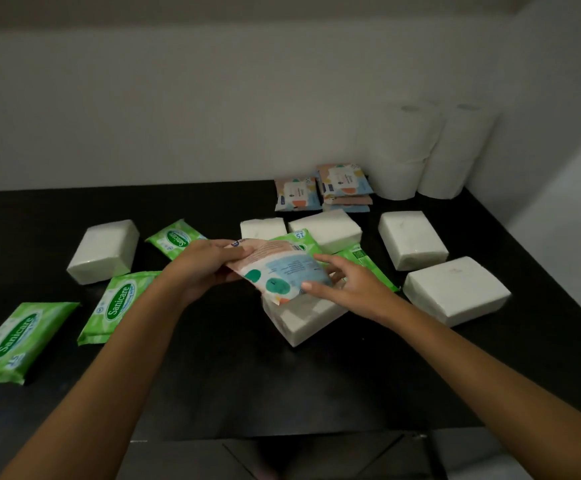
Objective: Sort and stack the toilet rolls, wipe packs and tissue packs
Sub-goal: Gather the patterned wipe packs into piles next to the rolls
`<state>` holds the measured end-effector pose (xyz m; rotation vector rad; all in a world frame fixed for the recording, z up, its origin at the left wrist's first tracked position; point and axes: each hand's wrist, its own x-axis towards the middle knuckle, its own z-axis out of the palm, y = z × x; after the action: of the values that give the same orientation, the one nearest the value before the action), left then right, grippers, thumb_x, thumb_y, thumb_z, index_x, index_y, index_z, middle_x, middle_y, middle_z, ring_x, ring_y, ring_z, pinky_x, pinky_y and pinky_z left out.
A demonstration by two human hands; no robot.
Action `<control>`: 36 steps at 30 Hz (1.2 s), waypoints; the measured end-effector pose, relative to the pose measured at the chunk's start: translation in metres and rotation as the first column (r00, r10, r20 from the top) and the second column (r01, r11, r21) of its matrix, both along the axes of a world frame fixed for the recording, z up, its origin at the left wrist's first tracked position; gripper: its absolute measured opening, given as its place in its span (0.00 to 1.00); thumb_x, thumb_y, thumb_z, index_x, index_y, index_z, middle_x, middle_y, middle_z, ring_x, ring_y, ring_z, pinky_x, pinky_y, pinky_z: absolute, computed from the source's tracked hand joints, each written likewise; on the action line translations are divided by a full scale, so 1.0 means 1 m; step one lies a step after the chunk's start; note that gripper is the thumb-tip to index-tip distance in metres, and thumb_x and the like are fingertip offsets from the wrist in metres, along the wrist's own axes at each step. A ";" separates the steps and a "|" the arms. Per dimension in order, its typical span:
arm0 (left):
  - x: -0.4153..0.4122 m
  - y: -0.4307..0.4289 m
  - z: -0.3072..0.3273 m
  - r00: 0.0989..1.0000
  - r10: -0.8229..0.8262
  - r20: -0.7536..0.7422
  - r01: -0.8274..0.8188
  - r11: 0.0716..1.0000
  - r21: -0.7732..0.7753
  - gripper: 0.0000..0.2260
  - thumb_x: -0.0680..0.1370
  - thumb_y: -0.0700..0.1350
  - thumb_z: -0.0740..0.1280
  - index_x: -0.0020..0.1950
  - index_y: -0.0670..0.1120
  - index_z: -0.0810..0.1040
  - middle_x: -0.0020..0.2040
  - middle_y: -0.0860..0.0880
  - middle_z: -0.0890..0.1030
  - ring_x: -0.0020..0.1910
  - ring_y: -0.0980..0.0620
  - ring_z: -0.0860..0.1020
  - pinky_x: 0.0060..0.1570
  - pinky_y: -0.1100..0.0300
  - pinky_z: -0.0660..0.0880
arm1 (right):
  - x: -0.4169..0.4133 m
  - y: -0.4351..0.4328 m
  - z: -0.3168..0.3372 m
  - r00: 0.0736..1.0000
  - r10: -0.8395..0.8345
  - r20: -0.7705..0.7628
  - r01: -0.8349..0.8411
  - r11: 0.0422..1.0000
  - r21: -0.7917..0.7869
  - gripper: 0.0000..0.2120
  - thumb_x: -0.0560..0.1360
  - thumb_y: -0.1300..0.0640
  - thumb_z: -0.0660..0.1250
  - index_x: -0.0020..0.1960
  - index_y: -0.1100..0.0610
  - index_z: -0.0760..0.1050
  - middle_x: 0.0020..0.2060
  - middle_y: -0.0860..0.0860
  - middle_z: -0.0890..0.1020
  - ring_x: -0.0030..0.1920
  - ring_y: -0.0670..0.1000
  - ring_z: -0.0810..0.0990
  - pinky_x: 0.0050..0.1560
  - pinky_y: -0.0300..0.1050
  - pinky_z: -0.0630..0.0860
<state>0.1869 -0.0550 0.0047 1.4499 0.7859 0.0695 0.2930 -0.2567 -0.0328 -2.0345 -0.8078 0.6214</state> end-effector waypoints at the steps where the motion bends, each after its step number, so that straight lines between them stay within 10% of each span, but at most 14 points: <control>1: 0.004 0.002 0.006 1.000 -0.002 0.007 0.002 1.000 -0.002 0.07 0.76 0.40 0.66 0.53 0.41 0.77 0.45 0.45 0.81 0.43 0.52 0.81 0.32 0.65 0.80 | 0.000 -0.001 0.002 1.000 0.023 0.019 -0.023 1.000 -0.005 0.39 0.67 0.43 0.72 0.73 0.45 0.60 0.64 0.50 0.71 0.58 0.46 0.71 0.47 0.33 0.72; 4: 0.018 0.006 0.024 1.000 -0.005 0.028 0.005 1.000 -0.023 0.08 0.76 0.40 0.65 0.54 0.40 0.76 0.46 0.44 0.81 0.43 0.52 0.80 0.31 0.65 0.80 | 0.006 0.007 0.007 0.976 0.034 0.214 -0.021 0.998 -0.059 0.47 0.63 0.42 0.75 0.74 0.42 0.52 0.69 0.48 0.64 0.66 0.49 0.68 0.64 0.48 0.72; 9: 0.044 0.016 0.043 0.986 -0.080 0.147 0.083 0.996 -0.017 0.07 0.78 0.42 0.63 0.52 0.39 0.76 0.39 0.44 0.83 0.35 0.54 0.83 0.29 0.64 0.80 | 0.025 0.033 0.013 0.865 -0.075 0.496 0.053 0.997 0.057 0.27 0.75 0.49 0.65 0.72 0.49 0.63 0.64 0.51 0.70 0.65 0.51 0.70 0.62 0.47 0.71; 13: 0.061 0.037 0.044 0.953 -0.098 0.287 0.104 0.995 -0.006 0.20 0.81 0.54 0.52 0.50 0.44 0.78 0.41 0.47 0.84 0.39 0.51 0.83 0.38 0.57 0.81 | 0.046 0.057 0.025 0.934 -0.259 0.247 0.190 0.944 0.271 0.18 0.77 0.51 0.63 0.64 0.55 0.72 0.57 0.51 0.79 0.59 0.50 0.77 0.61 0.49 0.74; 18: 0.081 0.062 0.019 0.977 -0.077 0.197 0.042 0.984 0.175 0.15 0.80 0.46 0.60 0.67 0.49 0.71 0.61 0.46 0.77 0.53 0.49 0.78 0.51 0.56 0.76 | 0.071 0.095 0.037 0.958 -0.285 -0.004 0.269 0.898 0.349 0.15 0.77 0.55 0.64 0.61 0.60 0.73 0.56 0.54 0.81 0.55 0.50 0.79 0.59 0.45 0.75; 23: 0.109 0.081 0.006 0.973 -0.135 0.188 0.114 0.986 0.119 0.20 0.78 0.42 0.63 0.70 0.44 0.67 0.59 0.45 0.77 0.54 0.48 0.77 0.52 0.57 0.75 | 0.096 0.132 0.044 0.954 -0.246 -0.174 0.282 0.931 0.230 0.15 0.76 0.53 0.64 0.60 0.59 0.73 0.38 0.47 0.79 0.31 0.44 0.75 0.22 0.33 0.68; 28: 0.135 0.102 0.000 0.971 -0.175 0.162 0.154 0.979 0.131 0.15 0.77 0.42 0.65 0.64 0.42 0.73 0.57 0.44 0.79 0.49 0.50 0.79 0.45 0.59 0.79 | 0.120 0.151 0.039 0.850 -0.285 -0.444 0.413 0.883 0.223 0.18 0.75 0.59 0.67 0.63 0.62 0.71 0.41 0.53 0.79 0.31 0.48 0.74 0.21 0.34 0.69; 36: 0.186 0.113 -0.023 0.993 -0.062 0.096 0.068 0.996 -0.060 0.16 0.77 0.39 0.64 0.64 0.39 0.72 0.57 0.42 0.79 0.49 0.48 0.79 0.48 0.57 0.78 | 0.163 0.165 0.014 0.830 -0.383 -0.405 0.460 0.881 0.109 0.22 0.73 0.68 0.67 0.67 0.66 0.69 0.48 0.55 0.77 0.36 0.47 0.77 0.32 0.33 0.76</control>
<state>0.3728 0.0584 -0.0185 1.4011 0.6582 0.0619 0.4564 -0.0920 -0.0184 -1.7493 -0.1682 0.6126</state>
